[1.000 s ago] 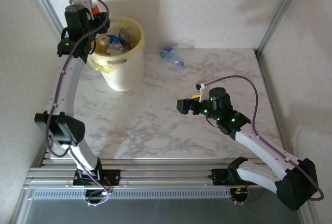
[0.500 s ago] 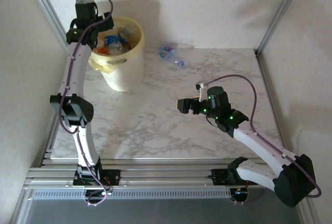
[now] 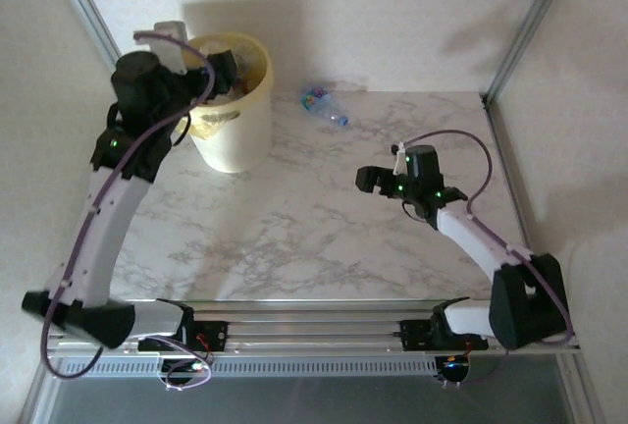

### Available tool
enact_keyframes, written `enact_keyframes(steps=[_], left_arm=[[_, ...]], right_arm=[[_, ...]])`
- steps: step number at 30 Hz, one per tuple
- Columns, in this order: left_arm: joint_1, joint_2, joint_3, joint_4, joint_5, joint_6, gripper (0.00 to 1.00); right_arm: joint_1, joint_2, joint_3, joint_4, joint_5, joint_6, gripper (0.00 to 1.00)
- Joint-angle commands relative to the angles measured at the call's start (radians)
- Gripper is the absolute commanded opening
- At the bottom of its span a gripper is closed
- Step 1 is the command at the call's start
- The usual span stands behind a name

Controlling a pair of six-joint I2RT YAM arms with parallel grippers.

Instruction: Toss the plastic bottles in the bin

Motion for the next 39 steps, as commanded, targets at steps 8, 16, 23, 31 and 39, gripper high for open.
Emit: enact_keyframes(steps=[8,16,23,31,39], left_arm=[[-0.042,-0.293,-0.387,0.149,0.256,-0.099,1.0],[-0.047,-0.46,-0.541,0.139,0.305,-0.13,1.0],[-0.047,-0.515,-0.595,0.125,0.311,-0.139,1.0],[-0.047,-0.514,-0.613,0.163,0.317,-0.152,1.0],[-0.047,-0.482,-0.588,0.195,0.327,-0.162,1.0]], right_arm=[[-0.102,0.404,0.38,0.009,-0.179,-0.1,0.95],[-0.137,0.744,0.785,-0.141,-0.23,-0.141,0.92],[-0.145,1.014,1.135,-0.247,-0.272,-0.137,0.88],[-0.145,1.292,1.524,-0.32,-0.328,-0.076,0.86],[-0.144,1.463,1.709,-0.278,-0.362,0.06,0.82]])
